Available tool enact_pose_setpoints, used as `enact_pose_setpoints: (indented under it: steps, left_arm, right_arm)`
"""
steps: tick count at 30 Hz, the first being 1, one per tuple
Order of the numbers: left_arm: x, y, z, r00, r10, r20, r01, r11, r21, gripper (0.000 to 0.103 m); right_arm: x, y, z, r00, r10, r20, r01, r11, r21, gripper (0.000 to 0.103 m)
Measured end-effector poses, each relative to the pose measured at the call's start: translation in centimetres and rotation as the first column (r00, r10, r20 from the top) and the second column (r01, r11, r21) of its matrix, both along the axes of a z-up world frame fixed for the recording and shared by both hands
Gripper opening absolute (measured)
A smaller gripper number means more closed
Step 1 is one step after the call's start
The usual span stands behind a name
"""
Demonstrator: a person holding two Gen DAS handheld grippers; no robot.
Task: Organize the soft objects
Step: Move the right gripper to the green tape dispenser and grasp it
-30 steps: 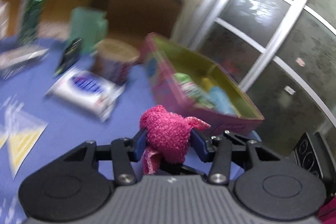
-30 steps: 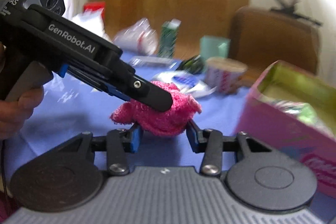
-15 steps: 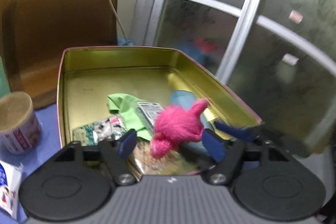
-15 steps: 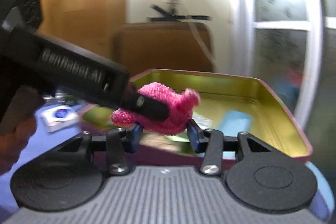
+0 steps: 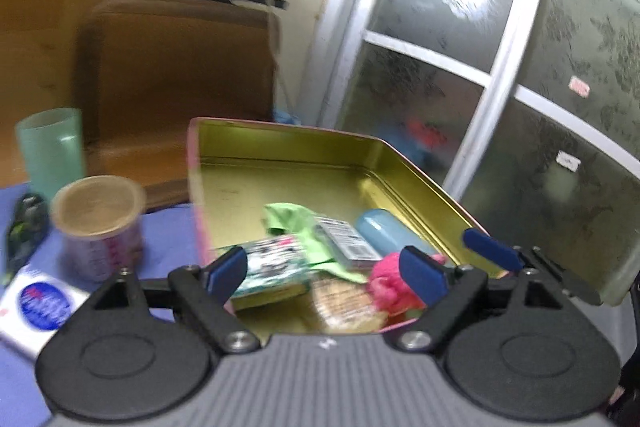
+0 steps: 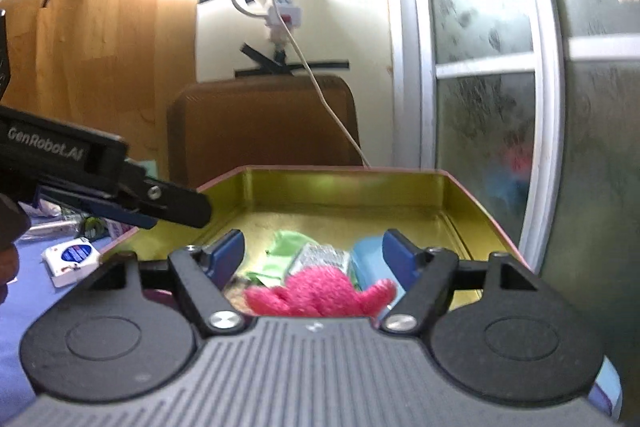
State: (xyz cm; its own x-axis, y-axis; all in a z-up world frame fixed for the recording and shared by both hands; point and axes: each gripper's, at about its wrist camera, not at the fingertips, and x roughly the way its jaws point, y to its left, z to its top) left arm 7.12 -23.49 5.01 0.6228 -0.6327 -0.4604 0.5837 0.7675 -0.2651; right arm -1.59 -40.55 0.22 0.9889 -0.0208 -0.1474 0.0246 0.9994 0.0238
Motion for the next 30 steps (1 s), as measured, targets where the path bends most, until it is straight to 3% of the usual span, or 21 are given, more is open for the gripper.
enact_pose_setpoints:
  steps: [3, 7, 10, 13, 16, 19, 21, 23, 25, 30]
  left_arm:
    - [-0.4, 4.2, -0.5, 0.997, 0.076, -0.015, -0.076, 0.996, -0.045, 0.086]
    - [-0.5, 10.9, -2.1, 0.975, 0.215, -0.063, -0.220, 0.972, -0.086, 0.086]
    - [-0.1, 16.0, -3.5, 0.934, 0.345, -0.097, -0.353, 0.933, -0.076, 0.086]
    - [0.0, 20.4, -4.7, 0.881, 0.463, -0.099, -0.468, 0.883, -0.043, 0.084]
    - [-0.1, 24.2, -5.4, 0.829, 0.555, -0.071, -0.557, 0.831, -0.004, 0.084]
    - [-0.4, 26.9, -6.1, 0.799, 0.594, -0.100, -0.600, 0.798, -0.058, 0.084]
    - [-0.5, 28.1, -6.1, 0.802, 0.582, -0.134, -0.596, 0.792, -0.132, 0.084]
    - [-0.7, 28.5, -6.1, 0.802, 0.582, -0.137, -0.598, 0.786, -0.157, 0.084]
    - [-0.6, 29.1, -6.3, 0.806, 0.569, -0.162, -0.591, 0.786, -0.181, 0.084]
    - [-0.8, 29.8, -6.4, 0.814, 0.546, -0.198, -0.580, 0.783, -0.225, 0.084]
  right_arm:
    - [0.1, 0.8, 0.3, 0.999, 0.028, 0.015, -0.028, 1.000, -0.004, 0.073]
    - [0.6, 3.0, 0.8, 0.992, 0.122, 0.000, -0.122, 0.992, -0.015, 0.049]
    - [1.1, 5.6, 1.0, 0.973, 0.228, -0.027, -0.229, 0.973, -0.041, 0.035]
    - [2.2, 8.6, 0.9, 0.932, 0.353, -0.087, -0.357, 0.934, -0.031, 0.024]
    - [4.3, 12.0, 0.8, 0.885, 0.438, -0.156, -0.446, 0.895, -0.020, 0.024]
    - [6.9, 15.9, 1.0, 0.855, 0.479, -0.202, -0.489, 0.872, -0.005, 0.024]
    - [9.2, 18.4, 1.3, 0.844, 0.488, -0.222, -0.500, 0.866, -0.001, 0.027]
    - [11.8, 20.8, 1.2, 0.850, 0.465, -0.247, -0.478, 0.878, 0.005, 0.044]
    - [14.3, 22.6, 0.8, 0.864, 0.419, -0.280, -0.432, 0.902, 0.017, 0.052]
    - [19.3, 25.3, -0.7, 0.869, 0.298, -0.395, -0.322, 0.947, 0.007, 0.052]
